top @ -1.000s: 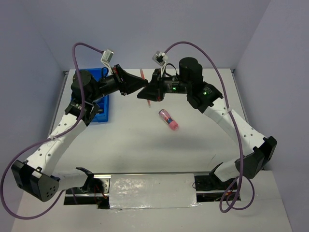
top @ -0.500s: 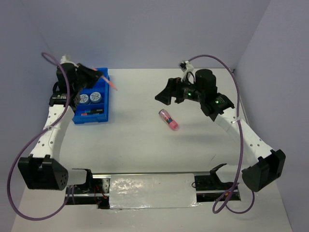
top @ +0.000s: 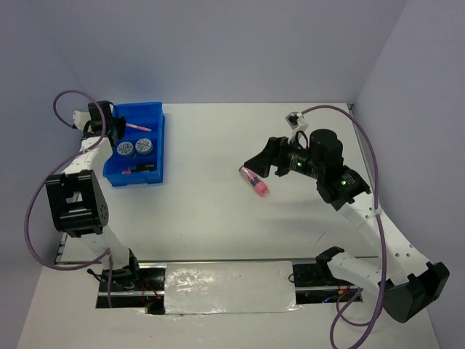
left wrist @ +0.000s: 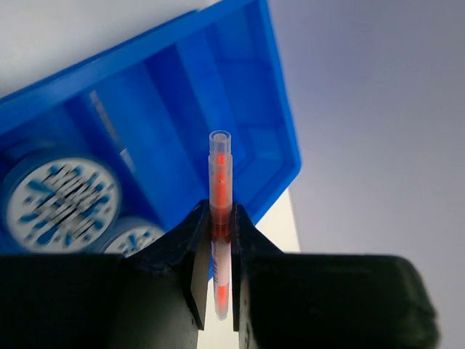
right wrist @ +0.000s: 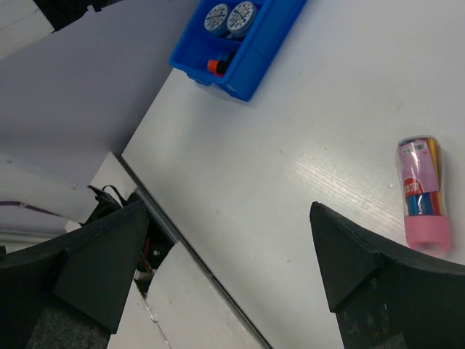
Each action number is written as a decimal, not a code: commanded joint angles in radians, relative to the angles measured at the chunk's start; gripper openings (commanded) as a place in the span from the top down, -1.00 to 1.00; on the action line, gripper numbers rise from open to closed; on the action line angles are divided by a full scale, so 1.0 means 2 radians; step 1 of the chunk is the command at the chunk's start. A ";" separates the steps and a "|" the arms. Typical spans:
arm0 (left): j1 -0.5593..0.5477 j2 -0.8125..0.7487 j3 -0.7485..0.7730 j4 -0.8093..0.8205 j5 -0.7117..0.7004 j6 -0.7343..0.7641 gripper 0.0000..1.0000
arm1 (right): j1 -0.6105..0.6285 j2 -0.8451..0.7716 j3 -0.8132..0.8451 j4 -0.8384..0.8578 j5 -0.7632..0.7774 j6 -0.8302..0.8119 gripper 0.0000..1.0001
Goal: Sort the stationery into containers
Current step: Place the pen in the storage box.
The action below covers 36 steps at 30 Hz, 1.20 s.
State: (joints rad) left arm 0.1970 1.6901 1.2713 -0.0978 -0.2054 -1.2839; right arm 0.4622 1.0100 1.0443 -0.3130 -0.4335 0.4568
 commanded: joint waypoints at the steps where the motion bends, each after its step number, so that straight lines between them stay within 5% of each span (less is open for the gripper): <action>1: 0.007 0.025 0.032 0.080 -0.018 -0.025 0.98 | 0.003 -0.026 -0.011 0.011 -0.009 0.013 -0.99; 6: 0.007 0.055 -0.001 0.161 -0.016 -0.043 0.89 | 0.003 -0.020 0.001 -0.014 -0.016 0.002 -0.99; 16: 0.005 0.127 0.037 0.187 -0.005 -0.022 0.68 | 0.002 -0.024 0.021 -0.054 -0.011 -0.032 -0.99; 18: 0.000 0.124 0.031 0.190 -0.012 -0.020 0.44 | 0.003 -0.022 0.025 -0.063 -0.009 -0.037 -0.99; 19: -0.001 0.121 0.019 0.189 -0.018 -0.023 0.13 | 0.004 -0.021 0.028 -0.064 -0.009 -0.044 -0.99; 24: 0.000 0.118 0.005 0.199 -0.012 -0.033 -0.40 | 0.002 0.000 0.041 -0.080 -0.009 -0.060 -0.99; 26: -0.001 0.114 0.010 0.197 -0.006 -0.026 -0.77 | 0.002 0.007 0.040 -0.075 -0.011 -0.060 -0.99; 31: -0.003 0.092 0.080 0.163 0.015 0.022 -0.99 | 0.001 0.014 0.041 -0.069 0.017 -0.055 -0.99; 36: -0.022 0.099 0.256 0.045 0.095 0.185 -0.99 | -0.008 0.059 0.042 -0.110 0.055 -0.090 -0.99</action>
State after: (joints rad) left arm 0.1860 1.9404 1.5833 0.0479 -0.1345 -1.1423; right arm 0.4564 1.0809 1.0954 -0.4812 -0.3889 0.3370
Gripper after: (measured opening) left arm 0.993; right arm 0.996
